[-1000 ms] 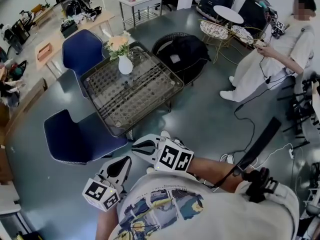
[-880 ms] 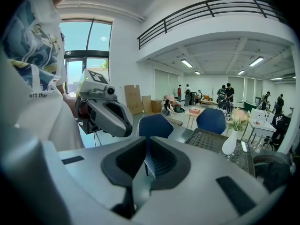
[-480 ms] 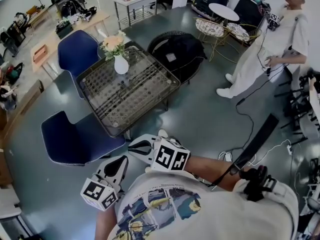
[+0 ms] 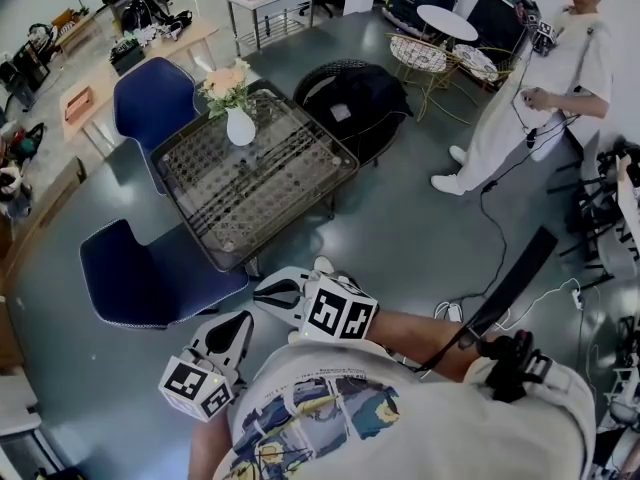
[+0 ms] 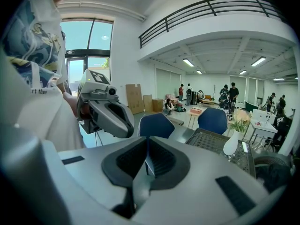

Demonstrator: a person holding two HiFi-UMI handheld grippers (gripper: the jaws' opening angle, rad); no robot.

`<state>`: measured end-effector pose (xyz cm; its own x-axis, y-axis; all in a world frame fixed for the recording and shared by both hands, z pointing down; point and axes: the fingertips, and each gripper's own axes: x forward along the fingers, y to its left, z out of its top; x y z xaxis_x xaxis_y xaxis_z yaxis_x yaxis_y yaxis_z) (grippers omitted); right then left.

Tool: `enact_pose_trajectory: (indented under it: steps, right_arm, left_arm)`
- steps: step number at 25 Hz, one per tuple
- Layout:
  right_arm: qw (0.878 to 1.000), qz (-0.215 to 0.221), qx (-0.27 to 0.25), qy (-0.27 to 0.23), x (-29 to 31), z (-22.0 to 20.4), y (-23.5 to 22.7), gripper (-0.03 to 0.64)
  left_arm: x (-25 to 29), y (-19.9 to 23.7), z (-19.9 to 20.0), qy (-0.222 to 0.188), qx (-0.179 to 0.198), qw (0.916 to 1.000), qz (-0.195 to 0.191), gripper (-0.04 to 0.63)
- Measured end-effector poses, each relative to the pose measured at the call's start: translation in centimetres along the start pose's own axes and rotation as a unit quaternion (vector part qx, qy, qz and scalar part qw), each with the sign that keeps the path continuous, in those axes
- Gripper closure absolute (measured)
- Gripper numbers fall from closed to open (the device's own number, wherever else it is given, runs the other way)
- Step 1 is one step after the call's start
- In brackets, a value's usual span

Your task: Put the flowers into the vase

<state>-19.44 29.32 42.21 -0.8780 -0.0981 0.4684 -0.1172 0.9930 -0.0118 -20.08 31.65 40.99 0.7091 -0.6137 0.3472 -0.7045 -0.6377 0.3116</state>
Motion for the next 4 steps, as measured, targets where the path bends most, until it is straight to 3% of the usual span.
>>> enact_pose_trajectory:
  steps: [4]
  right_arm:
    - [1.000, 0.001, -0.002, -0.002, -0.04, -0.12, -0.36, 0.594]
  left_arm:
    - [0.30, 0.05, -0.08, 0.002, 0.001, 1.0000, 0.003, 0.586]
